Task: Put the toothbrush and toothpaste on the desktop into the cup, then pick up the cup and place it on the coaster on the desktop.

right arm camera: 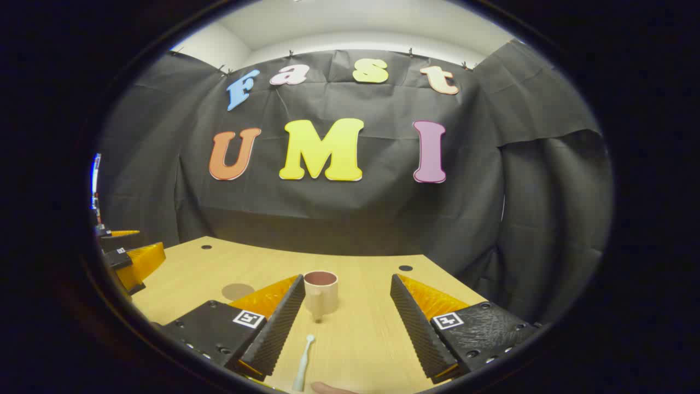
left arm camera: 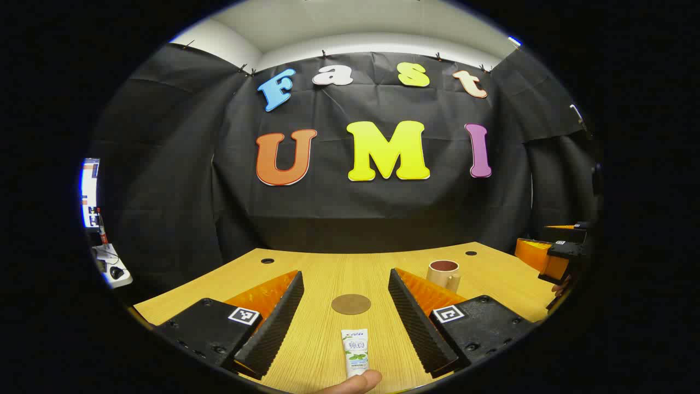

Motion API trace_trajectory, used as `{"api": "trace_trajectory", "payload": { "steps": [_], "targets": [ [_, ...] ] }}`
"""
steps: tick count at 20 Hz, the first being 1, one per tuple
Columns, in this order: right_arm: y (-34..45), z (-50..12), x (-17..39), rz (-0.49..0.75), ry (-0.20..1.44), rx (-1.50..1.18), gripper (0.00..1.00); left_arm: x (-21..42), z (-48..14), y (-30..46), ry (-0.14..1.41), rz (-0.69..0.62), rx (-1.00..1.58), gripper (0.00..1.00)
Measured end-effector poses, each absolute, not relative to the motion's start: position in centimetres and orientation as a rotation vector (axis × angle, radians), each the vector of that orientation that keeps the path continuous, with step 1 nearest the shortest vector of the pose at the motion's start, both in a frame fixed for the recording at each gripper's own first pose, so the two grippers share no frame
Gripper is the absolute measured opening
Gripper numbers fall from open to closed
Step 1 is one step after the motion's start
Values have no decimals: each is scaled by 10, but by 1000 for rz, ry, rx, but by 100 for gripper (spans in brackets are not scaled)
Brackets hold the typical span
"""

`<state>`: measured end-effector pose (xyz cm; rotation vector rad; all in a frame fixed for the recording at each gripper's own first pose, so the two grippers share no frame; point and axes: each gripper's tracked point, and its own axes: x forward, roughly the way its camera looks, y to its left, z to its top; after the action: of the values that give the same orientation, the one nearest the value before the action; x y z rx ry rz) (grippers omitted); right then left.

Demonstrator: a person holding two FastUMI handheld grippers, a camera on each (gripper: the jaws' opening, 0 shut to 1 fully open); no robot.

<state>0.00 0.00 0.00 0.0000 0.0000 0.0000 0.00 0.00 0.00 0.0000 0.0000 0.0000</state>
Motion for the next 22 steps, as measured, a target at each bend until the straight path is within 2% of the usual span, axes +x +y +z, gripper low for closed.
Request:
{"api": "trace_trajectory", "payload": {
  "steps": [1, 7, 9, 10, 14, 18, 19, 20, 22],
  "targets": [
    [-1, 0, 0, -5, -2, -6, 95, 1, 0, 0, 0, 1, 1, 99],
    [-4, -4, 1, -10, 6, -1, 99, 2, 3, -1, -4, -2, 3, 99],
    [-3, -6, 1, -10, 9, 0, 95, 0, 3, -3, -7, -3, 1, 99],
    [-4, -7, 1, -8, 11, 2, 99, 0, 2, -4, -6, -3, 1, 99],
    [-5, -11, 2, -7, 22, 10, 95, 1, -1, -6, 3, -5, -5, 99],
    [-3, -19, 4, -2, 40, 9, 99, 0, -2, -5, 5, -2, -5, 99],
    [-2, -23, 6, 0, 50, 9, 95, 1, -2, -5, 6, -2, -6, 99],
    [-1, -26, 7, 3, 57, 8, 98, 0, -3, -5, 7, -2, -8, 99],
    [1, -34, 9, 4, 75, 6, 95, 0, -3, -6, 7, -2, -9, 99]
  ]
}}
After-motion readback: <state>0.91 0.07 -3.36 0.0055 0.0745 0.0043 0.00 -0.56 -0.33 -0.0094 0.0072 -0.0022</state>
